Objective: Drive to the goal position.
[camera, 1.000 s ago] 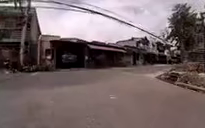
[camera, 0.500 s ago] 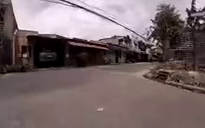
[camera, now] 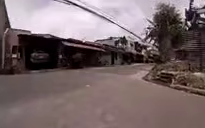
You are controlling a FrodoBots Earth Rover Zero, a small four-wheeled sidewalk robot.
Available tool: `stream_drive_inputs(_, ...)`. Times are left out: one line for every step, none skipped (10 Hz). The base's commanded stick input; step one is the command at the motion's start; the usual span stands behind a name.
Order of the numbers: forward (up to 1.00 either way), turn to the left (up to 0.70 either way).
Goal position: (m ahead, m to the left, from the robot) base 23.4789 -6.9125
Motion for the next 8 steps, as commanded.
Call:
stream_drive_inputs(1.0, 0.0)
stream_drive_inputs(1.0, 0.0)
stream_drive_inputs(1.0, 0.0)
stream_drive_inputs(1.0, -0.19)
stream_drive_inputs(1.0, -0.4)
stream_drive_inputs(1.0, -0.4)
stream_drive_inputs(1.0, -0.4)
stream_drive_inputs(1.0, -0.04)
